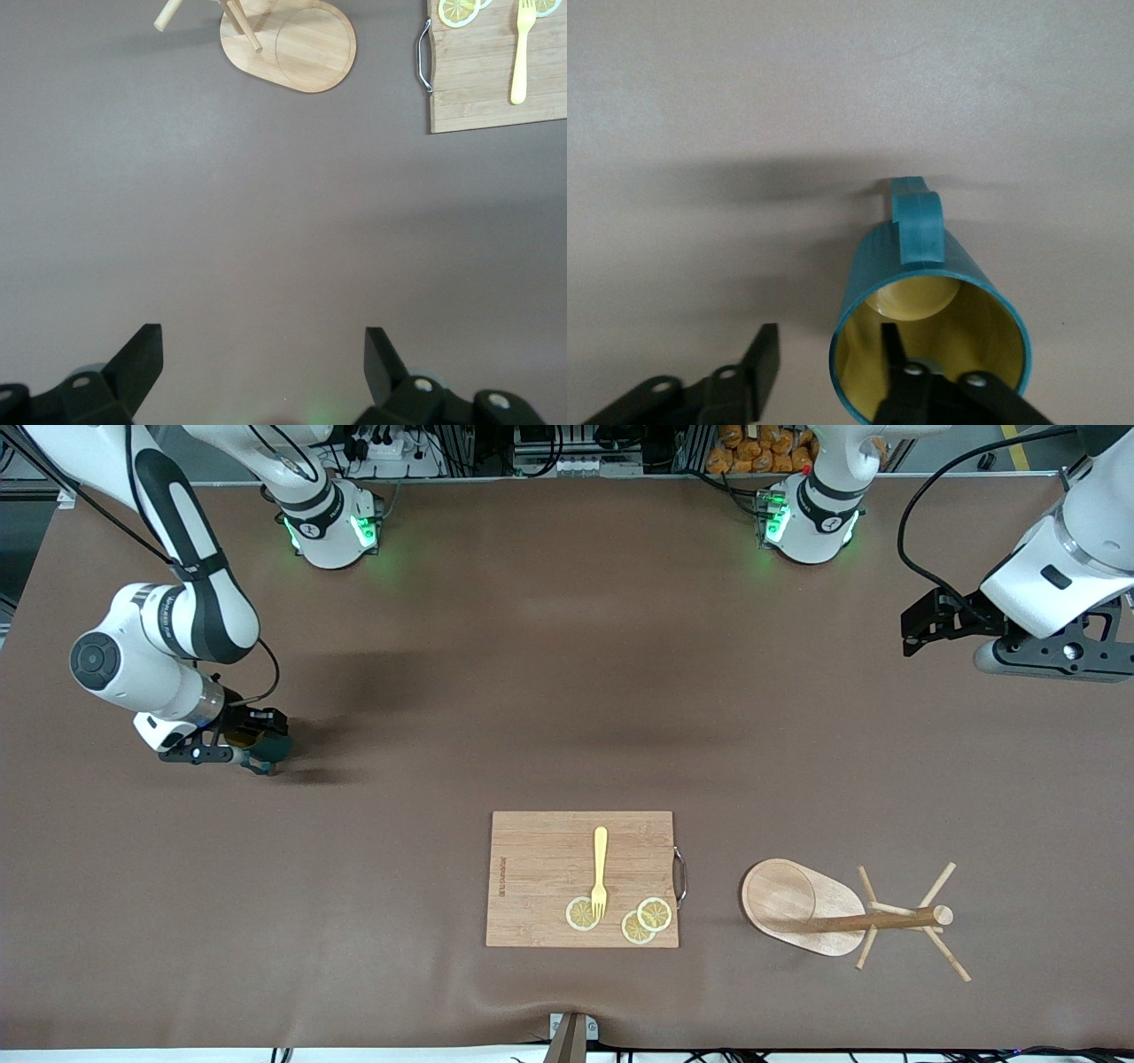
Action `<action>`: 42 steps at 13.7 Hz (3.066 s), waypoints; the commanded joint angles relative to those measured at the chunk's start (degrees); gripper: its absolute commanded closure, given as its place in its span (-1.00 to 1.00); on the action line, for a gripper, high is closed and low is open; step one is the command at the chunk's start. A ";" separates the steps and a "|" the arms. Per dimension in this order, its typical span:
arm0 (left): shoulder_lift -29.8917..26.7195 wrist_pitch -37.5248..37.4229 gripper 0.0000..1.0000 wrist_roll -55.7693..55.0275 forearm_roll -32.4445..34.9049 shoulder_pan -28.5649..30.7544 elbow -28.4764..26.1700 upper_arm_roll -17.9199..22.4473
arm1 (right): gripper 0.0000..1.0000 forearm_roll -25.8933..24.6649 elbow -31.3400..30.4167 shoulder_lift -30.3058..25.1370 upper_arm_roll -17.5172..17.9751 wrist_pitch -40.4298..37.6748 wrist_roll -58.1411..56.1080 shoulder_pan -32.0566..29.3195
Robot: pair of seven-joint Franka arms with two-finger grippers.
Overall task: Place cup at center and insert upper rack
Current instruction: 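Lower the right gripper over the teal mug and grasp its rim, then carry the teal mug with the right gripper toward the table middle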
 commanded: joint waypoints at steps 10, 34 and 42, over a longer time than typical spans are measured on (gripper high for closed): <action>-0.12 -0.56 -1.00 0.34 0.49 0.41 0.02 -0.45 | 1.00 0.46 -2.22 -1.48 0.00 1.42 0.83 -0.09; 0.67 -0.56 -1.00 0.43 0.40 0.33 0.03 -0.45 | 1.00 6.44 25.44 4.64 0.35 -12.47 88.85 43.75; 1.37 -0.56 -1.00 0.43 0.49 -0.11 0.11 -0.45 | 1.00 5.74 38.64 19.86 0.18 -6.42 117.33 51.58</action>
